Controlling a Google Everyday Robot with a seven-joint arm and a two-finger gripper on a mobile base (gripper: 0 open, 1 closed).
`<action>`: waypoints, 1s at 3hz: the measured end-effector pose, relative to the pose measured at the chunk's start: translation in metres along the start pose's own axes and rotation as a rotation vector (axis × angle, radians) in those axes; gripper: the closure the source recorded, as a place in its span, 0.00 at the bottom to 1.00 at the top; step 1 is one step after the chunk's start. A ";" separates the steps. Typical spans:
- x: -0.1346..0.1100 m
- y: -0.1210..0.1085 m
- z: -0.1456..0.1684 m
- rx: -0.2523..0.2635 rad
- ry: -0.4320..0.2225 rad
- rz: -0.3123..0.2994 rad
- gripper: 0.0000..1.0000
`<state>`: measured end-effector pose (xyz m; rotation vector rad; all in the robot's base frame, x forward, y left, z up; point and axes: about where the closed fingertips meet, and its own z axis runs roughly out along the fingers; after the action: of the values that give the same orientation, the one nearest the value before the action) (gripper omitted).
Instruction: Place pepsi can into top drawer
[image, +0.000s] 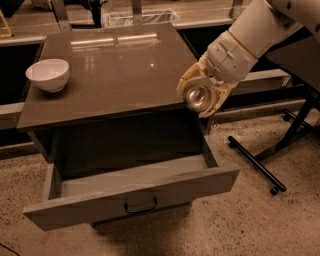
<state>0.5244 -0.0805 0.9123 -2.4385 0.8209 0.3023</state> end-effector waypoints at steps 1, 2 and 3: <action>0.000 -0.007 0.001 0.014 0.003 -0.008 1.00; -0.003 -0.005 0.050 0.076 -0.149 -0.015 1.00; -0.042 -0.006 0.150 0.085 -0.365 -0.097 1.00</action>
Offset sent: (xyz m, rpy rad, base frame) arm -0.0346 0.0937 -0.1161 0.4208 0.2539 0.1738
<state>0.4892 0.0281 0.8066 -2.2409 0.5426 0.6386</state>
